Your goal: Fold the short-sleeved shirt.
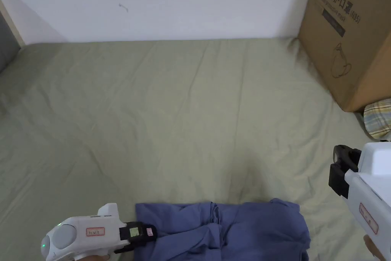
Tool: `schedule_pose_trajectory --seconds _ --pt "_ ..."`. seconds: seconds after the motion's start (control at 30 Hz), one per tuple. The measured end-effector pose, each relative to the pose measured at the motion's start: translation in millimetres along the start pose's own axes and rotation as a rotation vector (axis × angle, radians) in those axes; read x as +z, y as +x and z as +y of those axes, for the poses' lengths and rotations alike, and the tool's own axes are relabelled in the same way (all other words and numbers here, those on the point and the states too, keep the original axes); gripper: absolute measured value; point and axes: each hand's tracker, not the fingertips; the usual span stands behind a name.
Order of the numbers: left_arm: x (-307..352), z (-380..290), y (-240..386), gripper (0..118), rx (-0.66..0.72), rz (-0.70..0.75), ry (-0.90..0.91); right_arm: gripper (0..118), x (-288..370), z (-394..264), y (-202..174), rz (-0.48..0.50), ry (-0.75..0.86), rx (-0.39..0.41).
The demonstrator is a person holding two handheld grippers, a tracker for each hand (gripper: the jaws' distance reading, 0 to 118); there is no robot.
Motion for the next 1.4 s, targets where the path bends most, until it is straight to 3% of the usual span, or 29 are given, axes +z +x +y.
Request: schedule_pose_trajectory --seconds 0.17,0.37,0.63,0.8,1.07,1.4 --pt "8 0 31 9 -0.157 0.119 0.007 2 5 8 -6 0.009 0.009 -0.001" --pt "44 11 41 7 -0.176 0.124 0.024 2 8 17 -13 0.032 0.041 -0.004" --pt "135 35 17 7 -0.231 0.320 0.080 2 5 18 -15 0.064 0.071 -0.005" --pt "162 39 46 7 -0.244 0.365 0.097 2 5 16 -19 0.085 0.081 -0.014" --pt "108 35 144 7 -0.293 0.295 0.019 2 14 15 -13 0.095 0.092 -0.036" --pt "-27 11 206 7 -0.349 0.242 -0.152 2 28 13 7 0.063 0.098 -0.030"
